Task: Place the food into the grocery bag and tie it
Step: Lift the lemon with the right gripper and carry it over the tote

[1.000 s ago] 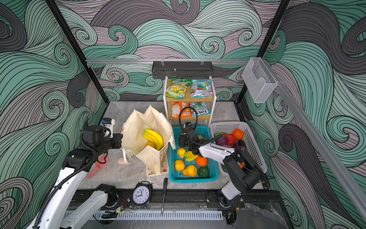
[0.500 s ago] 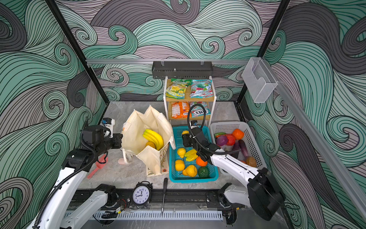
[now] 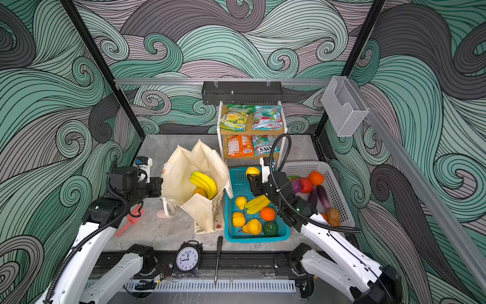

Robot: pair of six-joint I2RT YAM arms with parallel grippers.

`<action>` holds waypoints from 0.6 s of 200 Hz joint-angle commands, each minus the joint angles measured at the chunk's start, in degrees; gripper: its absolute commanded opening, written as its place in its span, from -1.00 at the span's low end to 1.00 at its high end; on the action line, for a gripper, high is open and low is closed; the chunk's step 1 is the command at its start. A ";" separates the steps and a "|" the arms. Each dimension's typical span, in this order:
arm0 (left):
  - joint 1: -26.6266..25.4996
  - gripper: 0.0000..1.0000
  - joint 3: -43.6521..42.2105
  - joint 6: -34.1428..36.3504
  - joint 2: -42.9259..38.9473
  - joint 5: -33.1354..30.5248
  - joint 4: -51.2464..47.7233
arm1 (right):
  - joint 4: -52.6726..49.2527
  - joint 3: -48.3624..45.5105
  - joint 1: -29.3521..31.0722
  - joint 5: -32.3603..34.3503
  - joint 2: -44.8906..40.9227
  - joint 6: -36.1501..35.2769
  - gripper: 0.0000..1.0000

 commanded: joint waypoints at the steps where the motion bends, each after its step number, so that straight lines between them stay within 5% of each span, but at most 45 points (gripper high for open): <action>1: 0.27 -1.00 0.08 0.51 0.15 -0.28 -0.13 | -3.13 3.53 -0.12 -2.33 -0.16 -2.29 -0.09; 120: 0.27 -1.00 0.13 0.51 0.11 -0.36 -0.22 | -3.86 16.47 6.64 -7.38 7.70 -4.35 -0.10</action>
